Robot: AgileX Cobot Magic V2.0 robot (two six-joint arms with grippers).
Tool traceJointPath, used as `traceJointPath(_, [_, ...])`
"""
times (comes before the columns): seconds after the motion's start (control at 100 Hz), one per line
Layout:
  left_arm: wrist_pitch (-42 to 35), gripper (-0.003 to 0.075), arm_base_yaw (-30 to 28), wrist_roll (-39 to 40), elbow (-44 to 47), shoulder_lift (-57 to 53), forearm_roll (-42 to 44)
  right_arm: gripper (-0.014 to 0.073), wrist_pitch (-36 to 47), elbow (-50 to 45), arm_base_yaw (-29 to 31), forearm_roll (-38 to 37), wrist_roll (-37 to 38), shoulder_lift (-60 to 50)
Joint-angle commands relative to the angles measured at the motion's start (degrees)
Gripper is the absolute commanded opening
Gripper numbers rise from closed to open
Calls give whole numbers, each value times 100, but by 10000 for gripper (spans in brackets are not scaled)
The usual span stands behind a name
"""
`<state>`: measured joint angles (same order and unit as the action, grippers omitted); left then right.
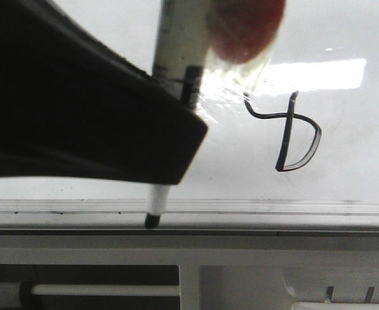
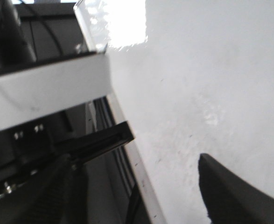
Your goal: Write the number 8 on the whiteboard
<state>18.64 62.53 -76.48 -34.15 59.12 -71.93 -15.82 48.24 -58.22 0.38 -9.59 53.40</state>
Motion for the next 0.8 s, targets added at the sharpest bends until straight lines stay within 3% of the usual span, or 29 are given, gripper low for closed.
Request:
traceJointPath(0.0, [-672,-20,66,143,-162,41,-847,540,572,336,218,-207,-49,-332])
traceJointPath(0.19, [-1733,-20,66,143,-162,52,-1596,424,369,389,768,-206,-38,-1119])
traceJointPath(0.26, [-2134,-20,66,143,-162,96,-1861,309,56,389,855,-205,-38,-1401])
traceJointPath(0.43, [-2554,-20,66,143,-220,422,-2059,-74,-559,389,880,-205,-38,-1893])
traceJointPath(0.79, [-3112,-20,66,143,-865,1630,-2978,-62,-1048,378,880,-38,71,-2283])
